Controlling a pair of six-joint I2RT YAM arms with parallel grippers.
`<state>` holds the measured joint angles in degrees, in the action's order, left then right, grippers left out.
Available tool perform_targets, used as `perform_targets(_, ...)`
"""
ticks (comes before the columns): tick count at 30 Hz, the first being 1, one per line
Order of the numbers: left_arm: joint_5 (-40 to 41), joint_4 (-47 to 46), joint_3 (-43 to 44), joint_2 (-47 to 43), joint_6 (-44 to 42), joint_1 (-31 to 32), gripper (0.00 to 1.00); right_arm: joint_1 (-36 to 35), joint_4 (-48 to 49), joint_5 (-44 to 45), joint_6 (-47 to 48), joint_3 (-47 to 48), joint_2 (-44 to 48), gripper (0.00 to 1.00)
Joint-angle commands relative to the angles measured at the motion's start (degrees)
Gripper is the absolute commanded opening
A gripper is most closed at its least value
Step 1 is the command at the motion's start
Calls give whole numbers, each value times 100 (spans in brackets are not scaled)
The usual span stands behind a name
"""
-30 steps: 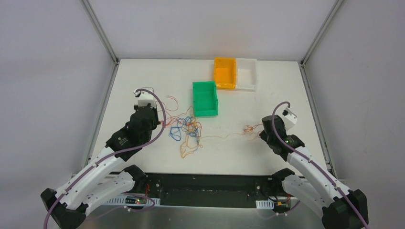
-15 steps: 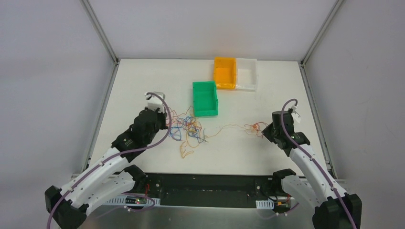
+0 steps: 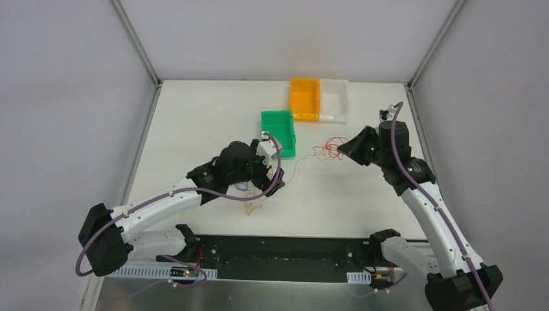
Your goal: Untangle the cables
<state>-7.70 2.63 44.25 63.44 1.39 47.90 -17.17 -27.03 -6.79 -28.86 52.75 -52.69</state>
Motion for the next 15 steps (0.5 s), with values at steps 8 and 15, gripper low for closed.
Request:
perform_targets(8,-1129,-2487,-47,663,-1777,92,97,-159,-557,-880,262,1370,-284,0)
perform_targets(15,-1272,-3042,296,1540,-1833,95,94,-172,-493,-1146,103,1609,-401,0)
